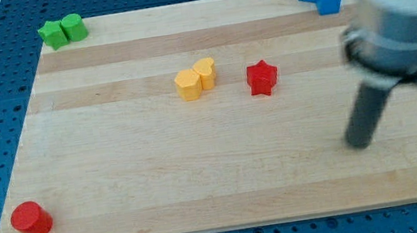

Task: Place the red star to the right side of red circle

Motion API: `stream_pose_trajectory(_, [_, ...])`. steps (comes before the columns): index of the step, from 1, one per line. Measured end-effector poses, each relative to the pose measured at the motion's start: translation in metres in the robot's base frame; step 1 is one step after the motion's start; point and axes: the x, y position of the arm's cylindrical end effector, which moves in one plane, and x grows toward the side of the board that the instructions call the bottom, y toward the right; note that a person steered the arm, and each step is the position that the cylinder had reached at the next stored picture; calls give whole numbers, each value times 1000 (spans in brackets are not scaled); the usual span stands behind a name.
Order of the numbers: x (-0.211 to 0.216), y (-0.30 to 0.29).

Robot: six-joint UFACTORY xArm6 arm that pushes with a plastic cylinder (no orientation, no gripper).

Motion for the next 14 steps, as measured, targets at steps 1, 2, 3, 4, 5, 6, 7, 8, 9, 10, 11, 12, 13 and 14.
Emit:
stream_pose_trajectory(1, [-88,41])
stream_pose_trajectory(2, [-139,2])
stream_pose_trajectory(3, [-139,-61])
stream_pose_trajectory(4, [-138,-109])
stream_pose_trajectory(5, [-123,-130])
stream_pose_trajectory(6, [-105,-141])
stream_pose_trajectory(7, [-85,-154])
stream_pose_trajectory(8, [-65,-159])
stream_pose_trajectory(9, [-44,-161])
stream_pose_trajectory(10, [-37,-180])
stream_pose_trajectory(11, [-20,-203])
stream_pose_trajectory(12, [-2,-220])
stream_pose_trajectory(13, [18,-220])
stream_pose_trajectory(14, [26,-227])
